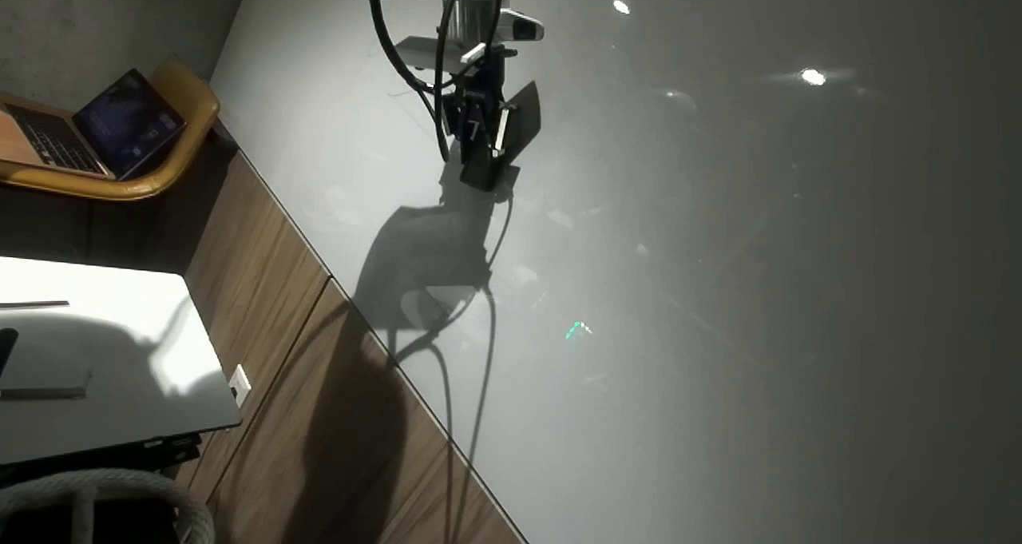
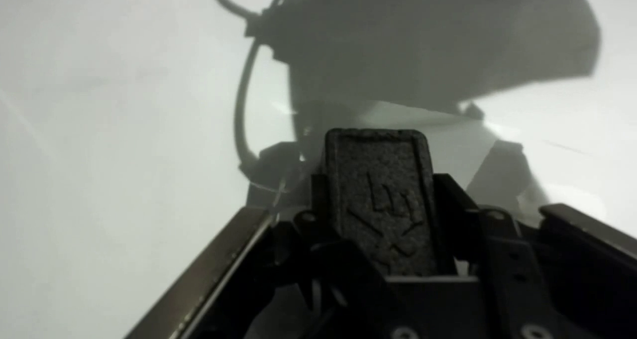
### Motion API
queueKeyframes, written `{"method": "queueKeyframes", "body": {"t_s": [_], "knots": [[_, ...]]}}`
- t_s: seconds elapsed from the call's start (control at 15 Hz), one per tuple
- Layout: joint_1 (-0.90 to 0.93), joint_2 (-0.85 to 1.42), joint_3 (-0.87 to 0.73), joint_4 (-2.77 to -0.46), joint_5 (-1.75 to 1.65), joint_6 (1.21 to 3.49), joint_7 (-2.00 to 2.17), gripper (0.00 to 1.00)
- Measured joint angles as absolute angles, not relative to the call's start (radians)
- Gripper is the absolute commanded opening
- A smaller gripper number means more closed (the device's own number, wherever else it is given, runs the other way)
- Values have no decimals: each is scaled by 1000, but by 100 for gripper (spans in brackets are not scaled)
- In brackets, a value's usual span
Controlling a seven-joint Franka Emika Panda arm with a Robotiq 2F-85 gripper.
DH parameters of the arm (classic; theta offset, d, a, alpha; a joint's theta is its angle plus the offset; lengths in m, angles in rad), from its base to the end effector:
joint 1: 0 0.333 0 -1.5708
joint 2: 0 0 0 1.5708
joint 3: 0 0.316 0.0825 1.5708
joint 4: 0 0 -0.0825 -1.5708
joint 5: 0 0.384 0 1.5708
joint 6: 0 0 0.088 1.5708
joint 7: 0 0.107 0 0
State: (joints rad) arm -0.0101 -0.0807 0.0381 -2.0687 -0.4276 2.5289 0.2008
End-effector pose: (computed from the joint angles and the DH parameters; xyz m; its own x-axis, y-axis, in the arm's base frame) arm 0.5711 0.0209 0.5271 0.8397 0.1760 0.5137 0.0264 -0.9581 0.2852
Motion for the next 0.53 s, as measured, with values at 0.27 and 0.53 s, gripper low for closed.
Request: {"method": "queueKeyframes", "body": {"t_s": [0.27,0.53], "knots": [[50,-67,107,-2001,-428,2447,246,30],[110,-33,158,-1917,-428,2377,286,30]]}}
